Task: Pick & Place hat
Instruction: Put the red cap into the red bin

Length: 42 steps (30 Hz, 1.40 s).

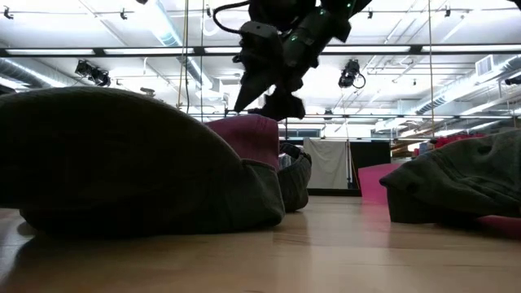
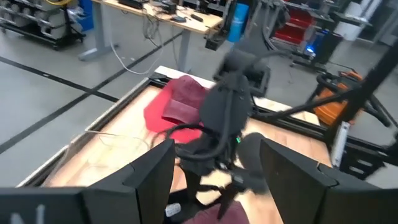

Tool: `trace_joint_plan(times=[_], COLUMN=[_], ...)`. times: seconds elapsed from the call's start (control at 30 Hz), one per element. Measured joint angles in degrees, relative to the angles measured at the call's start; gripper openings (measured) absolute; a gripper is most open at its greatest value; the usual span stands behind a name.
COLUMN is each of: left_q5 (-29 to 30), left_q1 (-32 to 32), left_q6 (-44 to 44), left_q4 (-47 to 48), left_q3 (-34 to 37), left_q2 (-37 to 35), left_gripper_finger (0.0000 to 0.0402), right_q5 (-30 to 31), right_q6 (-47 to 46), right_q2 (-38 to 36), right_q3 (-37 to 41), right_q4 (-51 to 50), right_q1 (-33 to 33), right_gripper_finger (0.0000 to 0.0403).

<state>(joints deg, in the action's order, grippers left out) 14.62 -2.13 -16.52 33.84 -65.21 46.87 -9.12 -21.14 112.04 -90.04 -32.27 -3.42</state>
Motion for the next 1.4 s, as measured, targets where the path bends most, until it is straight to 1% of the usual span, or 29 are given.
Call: trace_joint_plan(times=[0.07,0.13,0.23,0.33,0.5,0.63,0.73,0.83,0.9,0.97,1.03,1.1,1.23,1.27,1.33,1.4], left_q5=[-2.16,-3.65,-4.79,-4.84,-6.59,-7.04,-7.0,-7.08,-9.04,-11.84,-12.91,-12.01,-6.56,-4.42,0.18,1.83], left_q1=[0.0,0.0,-0.06,-1.06,-4.77,-8.51,-11.01,-12.38,-12.55,-12.55,-13.06,-14.26,-17.2,-17.85,-18.56,-17.76], left_q6=[-1.54,-4.22,-7.22,-10.19,-13.2,-15.45,-15.49,-14.49,-16.28,-20.04,-21.94,-20.89,-15.08,-14.01,-14.38,-17.3], left_q4=[1.76,4.42,8.46,8.79,8.24,12.65,15.32,14.91,14.47,14.31,14.2,12.85,10.52,10.4,10.32,9.81], left_q3=[0.0,0.0,0.0,0.0,0.0,0.0,0.02,0.04,0.04,0.04,0.04,0.04,0.04,0.04,0.04,0.04], left_q2=[-0.02,0.16,1.52,5.03,14.47,22.43,27.65,32.26,34.93,37.07,38.59,39.59,40.28,40.25,40.09,39.74], left_gripper_finger=[0.024,0.0241,0.0241,0.0241,0.0241,0.0241,0.0241,0.0241,0.0241,0.0241,0.0241,0.0241,0.0241,0.0241,0.0241,0.0241], right_q5=[-0.11,1.91,8.85,14.59,19.4,22.6,23.24,23.24,23.25,23.25,23.25,23.14,22.93,22.19,20.1,18.54], right_q6=[-0.38,0.77,3.32,3.67,2.0,1.67,2.02,2.56,3.25,3.82,4.31,5.08,6.61,6.81,7.15,7.71], right_q2=[-2.21,-5.13,-9.45,-14.04,-19.83,-23.82,-25.76,-26.61,-26.65,-26.65,-26.68,-26.68,-26.68,-26.68,-26.68,-26.98], right_q3=[0.02,0.02,0.02,0.02,0.04,0.04,0.07,0.07,0.07,0.13,0.76,2.01,5.46,6.6,8.92,11.4], right_q4=[-5.17,-11.81,-20.84,-25.22,-27.69,-29.65,-30.12,-30.2,-30.24,-30.46,-30.02,-29.79,-29.48,-29.16,-28.11,-26.06], right_q1=[-0.29,-0.39,-0.42,-0.81,-2.7,-4.31,-5.26,-6.0,-6.2,-6.27,-6.27,-6.27,-6.25,-6.25,-6.27,-6.27], right_gripper_finger=[0.0275,0.027,0.0258,0.0247,0.0235,0.023,0.0228,0.0228,0.0228,0.0228,0.0228,0.0228,0.0228,0.0228,0.0228,0.0228])
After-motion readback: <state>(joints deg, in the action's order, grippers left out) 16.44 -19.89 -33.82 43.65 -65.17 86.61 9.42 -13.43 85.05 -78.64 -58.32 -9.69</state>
